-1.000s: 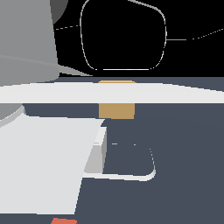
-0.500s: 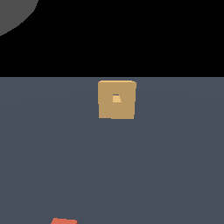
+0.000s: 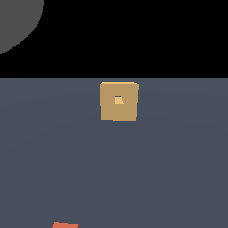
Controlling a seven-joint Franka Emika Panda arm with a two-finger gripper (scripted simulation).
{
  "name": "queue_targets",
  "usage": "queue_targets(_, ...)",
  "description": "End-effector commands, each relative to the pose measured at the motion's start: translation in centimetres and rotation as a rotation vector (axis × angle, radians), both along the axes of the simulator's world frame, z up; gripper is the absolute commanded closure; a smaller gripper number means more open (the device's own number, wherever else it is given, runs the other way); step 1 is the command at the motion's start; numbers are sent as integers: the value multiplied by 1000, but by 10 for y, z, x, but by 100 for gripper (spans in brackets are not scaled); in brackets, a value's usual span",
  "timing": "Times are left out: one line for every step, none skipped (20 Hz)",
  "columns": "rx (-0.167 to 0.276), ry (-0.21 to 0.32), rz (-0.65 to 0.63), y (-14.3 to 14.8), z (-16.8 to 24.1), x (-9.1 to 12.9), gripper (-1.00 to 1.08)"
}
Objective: Insert the peg into the horizontal hole in a box.
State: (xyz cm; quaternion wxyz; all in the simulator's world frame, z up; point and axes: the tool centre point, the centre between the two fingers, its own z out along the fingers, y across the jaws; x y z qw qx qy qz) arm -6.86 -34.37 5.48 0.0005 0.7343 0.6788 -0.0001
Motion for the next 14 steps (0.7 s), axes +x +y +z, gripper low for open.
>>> queue_targets(1, 1, 0, 0, -11, -1, -92)
queue_targets(1, 1, 0, 0, -17, -1, -92)
queue_targets(1, 1, 1, 0, -22, -1, -92)
queue_targets(1, 1, 1, 0, -27, -1, -92)
queue_targets(1, 1, 1, 0, -31, -1, -92)
queue_targets(1, 1, 1, 0, -34, -1, -92)
queue_targets(1, 1, 1, 0, -36, 0, -92)
queue_targets(1, 1, 1, 0, -38, 0, -92)
queue_targets(1, 0, 1, 0, -39, 0, -92)
queue_targets(1, 0, 1, 0, -40, 0, -92)
queue_targets(1, 0, 1, 0, -40, 1, -92)
queue_targets(1, 0, 1, 0, -40, 1, 108)
queue_targets(1, 0, 1, 0, -40, 1, 108)
queue_targets(1, 0, 1, 0, -40, 1, 108)
